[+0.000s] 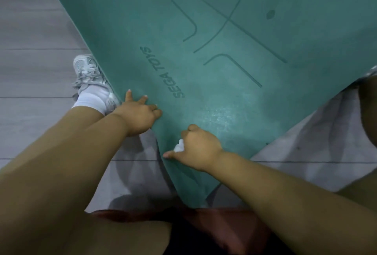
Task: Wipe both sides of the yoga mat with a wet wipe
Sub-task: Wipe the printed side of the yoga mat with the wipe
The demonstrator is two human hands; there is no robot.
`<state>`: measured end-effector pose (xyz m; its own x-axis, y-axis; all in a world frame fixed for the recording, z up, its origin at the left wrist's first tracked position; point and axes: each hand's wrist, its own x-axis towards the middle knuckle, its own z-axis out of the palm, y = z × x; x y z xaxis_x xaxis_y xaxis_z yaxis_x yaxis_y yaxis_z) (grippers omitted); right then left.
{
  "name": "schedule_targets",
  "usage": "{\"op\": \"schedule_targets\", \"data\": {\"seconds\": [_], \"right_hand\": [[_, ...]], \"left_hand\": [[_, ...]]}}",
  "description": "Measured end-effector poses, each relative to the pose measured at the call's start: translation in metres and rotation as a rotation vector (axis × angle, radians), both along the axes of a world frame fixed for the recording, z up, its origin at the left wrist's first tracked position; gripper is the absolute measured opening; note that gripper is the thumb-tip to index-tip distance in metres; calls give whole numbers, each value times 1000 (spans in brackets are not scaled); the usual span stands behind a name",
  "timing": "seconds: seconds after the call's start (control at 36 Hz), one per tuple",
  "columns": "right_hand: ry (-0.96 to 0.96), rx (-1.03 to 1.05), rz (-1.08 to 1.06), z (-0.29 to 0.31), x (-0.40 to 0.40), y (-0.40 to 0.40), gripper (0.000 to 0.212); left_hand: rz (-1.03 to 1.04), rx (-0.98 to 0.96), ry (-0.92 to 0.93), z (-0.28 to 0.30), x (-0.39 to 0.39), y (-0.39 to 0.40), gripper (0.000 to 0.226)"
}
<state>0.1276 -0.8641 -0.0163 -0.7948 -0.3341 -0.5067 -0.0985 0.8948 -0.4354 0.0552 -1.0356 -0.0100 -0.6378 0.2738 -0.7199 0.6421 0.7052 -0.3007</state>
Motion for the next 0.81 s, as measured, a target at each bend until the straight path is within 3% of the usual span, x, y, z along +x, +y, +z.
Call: {"op": "schedule_targets", "data": {"seconds": [0.19, 0.28, 0.36, 0.44, 0.58, 0.69, 0.81], "right_hand": [[110, 121, 75, 30, -2, 3, 37], [187, 224, 87, 53, -14, 16, 28], [297, 286, 67, 88, -28, 32, 31], [458, 373, 98, 126, -39, 47, 31], [683, 512, 79, 199, -45, 76, 23], [889, 596, 80, 261, -43, 91, 15], [1218, 591, 119, 317, -38, 105, 7]], "left_hand": [[19, 101, 130, 2, -8, 5, 64], [41, 194, 194, 8, -9, 3, 41], [147, 418, 289, 17, -12, 3, 25], [289, 586, 337, 35, -18, 3, 29], [435, 690, 310, 62, -18, -9, 51], [454, 789, 337, 89, -19, 7, 54], [421, 885, 382, 117, -20, 38, 57]]}}
